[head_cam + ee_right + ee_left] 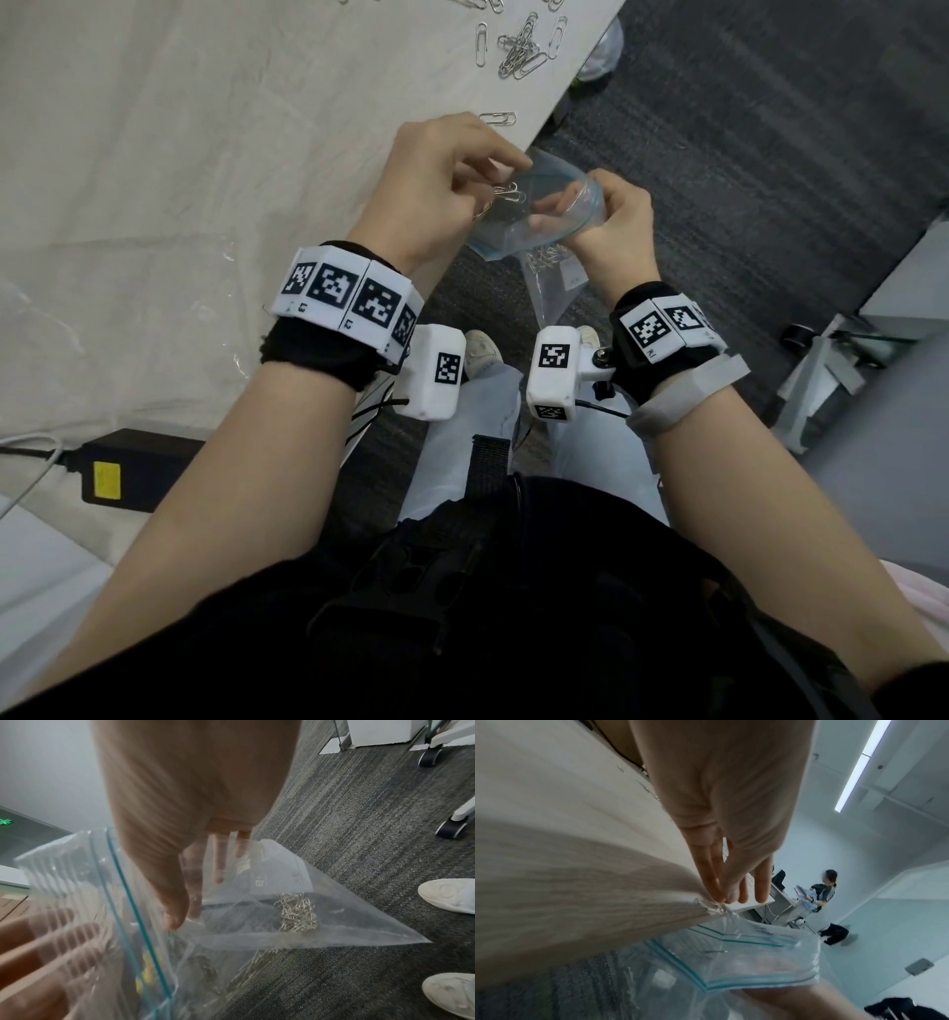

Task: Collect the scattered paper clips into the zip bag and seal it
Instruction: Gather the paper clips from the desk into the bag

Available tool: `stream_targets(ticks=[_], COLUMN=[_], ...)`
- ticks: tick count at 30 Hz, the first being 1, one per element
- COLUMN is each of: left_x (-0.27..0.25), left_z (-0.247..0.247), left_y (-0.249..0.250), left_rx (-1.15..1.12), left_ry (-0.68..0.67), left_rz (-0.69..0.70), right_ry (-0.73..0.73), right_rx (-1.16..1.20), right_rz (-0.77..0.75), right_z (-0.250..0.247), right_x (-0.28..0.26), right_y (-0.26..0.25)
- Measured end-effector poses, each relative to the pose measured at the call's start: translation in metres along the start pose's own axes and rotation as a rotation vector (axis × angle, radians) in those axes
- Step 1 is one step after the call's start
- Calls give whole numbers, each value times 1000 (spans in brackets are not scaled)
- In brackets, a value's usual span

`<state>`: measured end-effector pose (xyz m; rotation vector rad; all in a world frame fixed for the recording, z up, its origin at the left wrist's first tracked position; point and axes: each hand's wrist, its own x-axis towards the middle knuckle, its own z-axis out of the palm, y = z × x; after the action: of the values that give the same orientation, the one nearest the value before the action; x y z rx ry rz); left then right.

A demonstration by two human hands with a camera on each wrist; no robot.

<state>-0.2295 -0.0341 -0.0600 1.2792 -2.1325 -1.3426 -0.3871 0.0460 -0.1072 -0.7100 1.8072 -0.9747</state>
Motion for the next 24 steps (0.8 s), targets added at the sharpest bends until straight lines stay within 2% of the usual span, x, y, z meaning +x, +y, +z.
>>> stream_targets(ticks=[3,5,8,11,15,20,22,24], left_x=[1,1,-2,-5,-1,6,7,9], left_z=[-8,-20,-37,-38,-22,3,9,4], left_y=[-2,-7,-16,-17,-15,-3,1,-2], left_rx=[-27,41,174,192,173,268,159,84], left_ry=[126,159,61,-45,-2,-46,16,155], left_rz=[3,-43,-132,-144,-124,-16,-11,-19], right_ry=[-2,-4,0,3,-1,-3,6,5], right_rx=[10,13,14,19,21,28,21,12], right_rz=[4,-2,0,5,2,18,29,30], right_z=[0,0,1,2,3,0,-1,-3], right_x=[1,1,1,0,-1,0,1,1], right_y=[0,1,1,0,0,2,2,-1])
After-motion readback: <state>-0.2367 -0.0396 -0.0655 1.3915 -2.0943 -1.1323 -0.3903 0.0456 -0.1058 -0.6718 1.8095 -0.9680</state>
